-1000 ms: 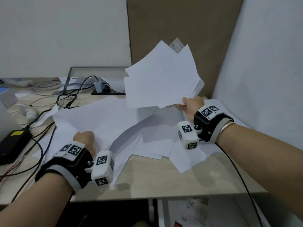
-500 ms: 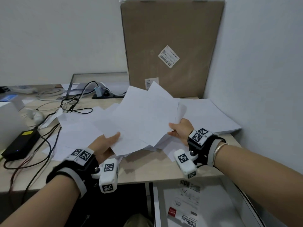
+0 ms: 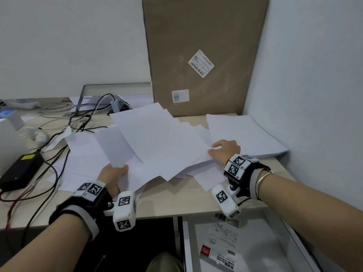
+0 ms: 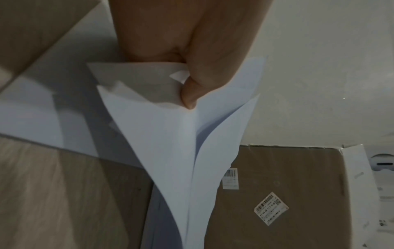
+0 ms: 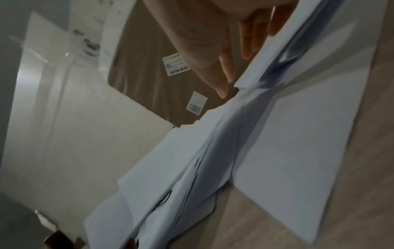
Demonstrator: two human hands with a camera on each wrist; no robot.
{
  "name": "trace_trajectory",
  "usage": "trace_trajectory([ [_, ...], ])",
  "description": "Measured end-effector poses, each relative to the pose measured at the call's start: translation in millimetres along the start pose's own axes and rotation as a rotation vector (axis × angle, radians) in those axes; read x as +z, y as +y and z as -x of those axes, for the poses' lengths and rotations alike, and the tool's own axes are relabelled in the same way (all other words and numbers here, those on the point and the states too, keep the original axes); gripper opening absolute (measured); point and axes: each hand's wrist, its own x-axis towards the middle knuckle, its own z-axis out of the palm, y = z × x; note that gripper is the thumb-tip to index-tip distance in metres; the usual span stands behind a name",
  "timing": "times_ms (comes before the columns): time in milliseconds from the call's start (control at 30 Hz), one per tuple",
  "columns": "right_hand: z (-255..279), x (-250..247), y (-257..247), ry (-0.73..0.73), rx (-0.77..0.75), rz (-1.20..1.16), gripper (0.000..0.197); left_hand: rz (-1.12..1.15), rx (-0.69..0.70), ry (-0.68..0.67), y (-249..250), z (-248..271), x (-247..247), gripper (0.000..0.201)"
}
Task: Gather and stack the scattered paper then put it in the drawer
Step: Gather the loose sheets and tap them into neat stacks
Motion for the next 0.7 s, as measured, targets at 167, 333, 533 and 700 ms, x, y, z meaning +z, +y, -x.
trace_trajectory([
  [167, 4.4, 9.8, -6.5, -0.116, -0.05, -0.15, 0.05, 0.078, 0.008, 0.014, -1.7, -4.2, 6.3, 0.038],
  [333, 9.7, 19.1, -15.7, -0.375, 0.16, -0.52, 0.032, 0.1, 0.017, -0.071, -3.9, -2.7, 13.4, 0.038],
  [533, 7.5, 23.0, -26.4, -0.365, 0.133, -0.534, 0.008, 0.028, -0.015, -0.116, -1.7, -5.7, 8.3, 0.035],
  [700, -15.7, -9.1, -17.8, -0.236, -0.173, -0.019, 0.015, -0.185, -0.066, -0.065, 5.7, -15.8, -23.7, 0.033],
])
